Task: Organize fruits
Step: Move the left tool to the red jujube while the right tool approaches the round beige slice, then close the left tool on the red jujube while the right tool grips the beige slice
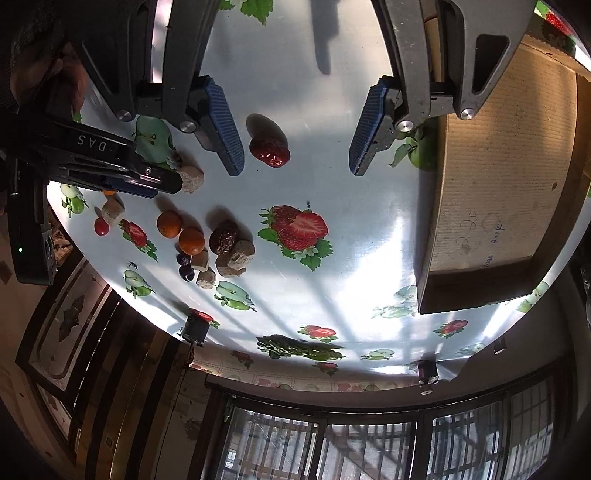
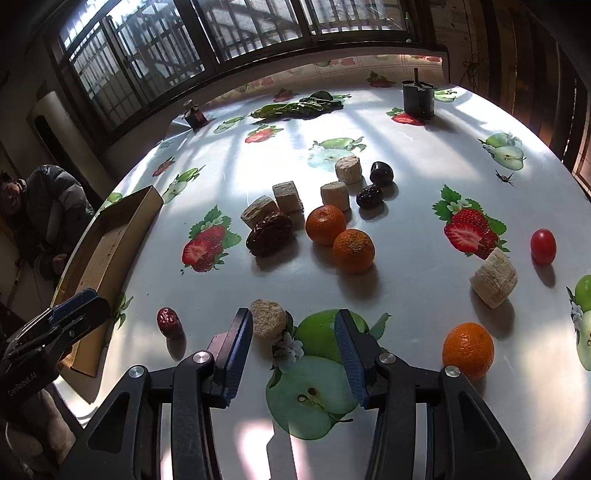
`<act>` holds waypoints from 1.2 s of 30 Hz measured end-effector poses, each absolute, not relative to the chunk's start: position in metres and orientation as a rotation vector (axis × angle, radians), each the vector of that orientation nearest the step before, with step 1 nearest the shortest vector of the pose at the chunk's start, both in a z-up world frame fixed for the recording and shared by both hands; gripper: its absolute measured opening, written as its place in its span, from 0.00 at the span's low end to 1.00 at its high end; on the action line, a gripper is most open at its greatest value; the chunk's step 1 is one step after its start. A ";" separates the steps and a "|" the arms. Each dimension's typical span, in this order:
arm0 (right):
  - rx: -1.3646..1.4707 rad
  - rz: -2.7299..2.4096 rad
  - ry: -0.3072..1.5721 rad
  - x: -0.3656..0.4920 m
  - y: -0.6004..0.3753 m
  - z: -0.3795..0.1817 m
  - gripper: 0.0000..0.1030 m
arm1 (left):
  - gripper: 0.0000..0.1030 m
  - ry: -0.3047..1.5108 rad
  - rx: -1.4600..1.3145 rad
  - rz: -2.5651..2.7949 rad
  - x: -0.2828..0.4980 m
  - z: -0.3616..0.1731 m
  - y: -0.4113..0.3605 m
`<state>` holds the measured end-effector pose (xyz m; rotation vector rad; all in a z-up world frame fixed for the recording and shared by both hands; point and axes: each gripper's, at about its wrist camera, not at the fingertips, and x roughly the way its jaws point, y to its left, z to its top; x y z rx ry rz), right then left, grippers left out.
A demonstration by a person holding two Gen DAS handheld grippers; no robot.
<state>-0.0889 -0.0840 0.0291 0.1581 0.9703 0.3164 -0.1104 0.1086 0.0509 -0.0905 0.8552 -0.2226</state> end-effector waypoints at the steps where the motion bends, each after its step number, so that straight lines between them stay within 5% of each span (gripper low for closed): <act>1: 0.152 0.329 0.981 -0.088 -0.080 0.026 0.48 | 0.57 0.866 -0.086 -0.234 -0.108 0.048 0.105; 14: 0.020 0.335 1.006 -0.075 -0.057 0.016 0.48 | 0.55 1.023 -0.003 -0.273 -0.084 0.015 0.074; 31: -0.021 0.313 0.981 -0.081 -0.058 0.015 0.48 | 0.53 0.996 0.013 -0.249 -0.087 0.014 0.072; 34: -0.034 0.310 0.975 -0.081 -0.056 0.014 0.48 | 0.47 0.989 0.024 -0.224 -0.088 0.014 0.071; 36: -0.047 0.309 0.968 -0.082 -0.055 0.014 0.46 | 0.30 0.980 0.030 -0.210 -0.089 0.014 0.072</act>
